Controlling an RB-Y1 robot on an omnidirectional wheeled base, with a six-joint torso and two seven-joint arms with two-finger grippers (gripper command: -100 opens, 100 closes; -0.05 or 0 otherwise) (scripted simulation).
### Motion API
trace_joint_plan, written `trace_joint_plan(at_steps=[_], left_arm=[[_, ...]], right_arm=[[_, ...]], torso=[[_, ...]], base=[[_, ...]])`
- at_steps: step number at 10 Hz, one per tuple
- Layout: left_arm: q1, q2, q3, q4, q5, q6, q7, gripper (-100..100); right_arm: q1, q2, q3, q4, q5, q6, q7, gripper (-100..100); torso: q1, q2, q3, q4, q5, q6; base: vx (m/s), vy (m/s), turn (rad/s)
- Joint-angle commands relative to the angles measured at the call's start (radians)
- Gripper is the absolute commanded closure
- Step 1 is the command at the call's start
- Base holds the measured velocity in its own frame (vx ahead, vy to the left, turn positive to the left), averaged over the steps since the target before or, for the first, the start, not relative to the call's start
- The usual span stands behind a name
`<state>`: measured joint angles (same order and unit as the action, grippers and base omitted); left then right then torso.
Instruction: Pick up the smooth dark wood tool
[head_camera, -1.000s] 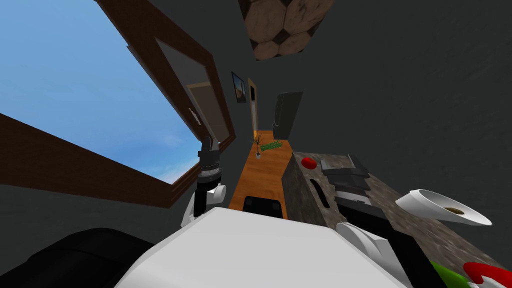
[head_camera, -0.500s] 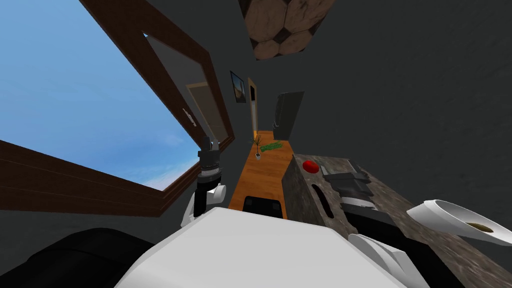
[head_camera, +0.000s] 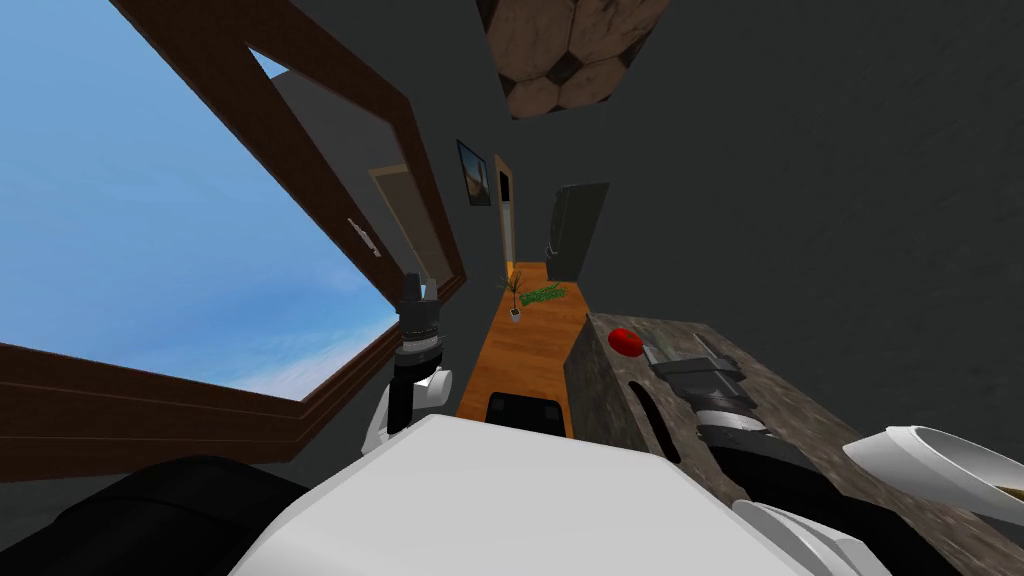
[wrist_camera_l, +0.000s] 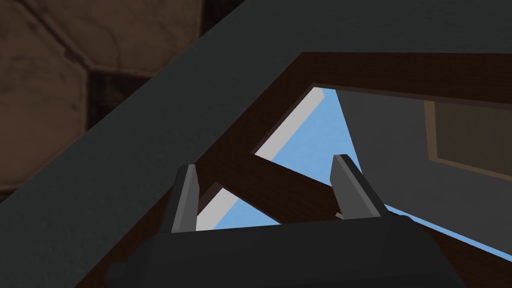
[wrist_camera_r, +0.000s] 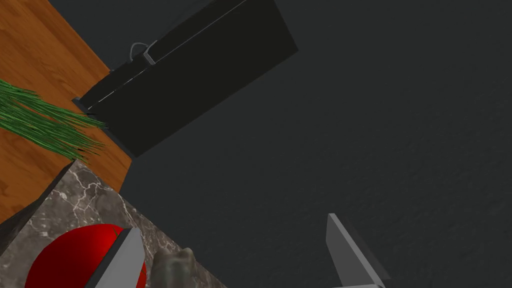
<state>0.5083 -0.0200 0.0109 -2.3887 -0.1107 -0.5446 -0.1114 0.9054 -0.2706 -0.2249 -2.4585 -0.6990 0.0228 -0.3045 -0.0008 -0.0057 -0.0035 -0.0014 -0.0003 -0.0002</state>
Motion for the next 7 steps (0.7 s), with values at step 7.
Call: trace_joint_plan(at_steps=[7], left_arm=[[0.000,0.000,0.000,0.000,0.000,0.000,0.000,0]], right_arm=[[0.103,-0.048,-0.052,0.003,-0.125,0.180,-0.111,-100]], torso=[[0.001,0.002,0.001,0.000,0.000,0.000]], base=[[0.075,-0.010,-0.010]])
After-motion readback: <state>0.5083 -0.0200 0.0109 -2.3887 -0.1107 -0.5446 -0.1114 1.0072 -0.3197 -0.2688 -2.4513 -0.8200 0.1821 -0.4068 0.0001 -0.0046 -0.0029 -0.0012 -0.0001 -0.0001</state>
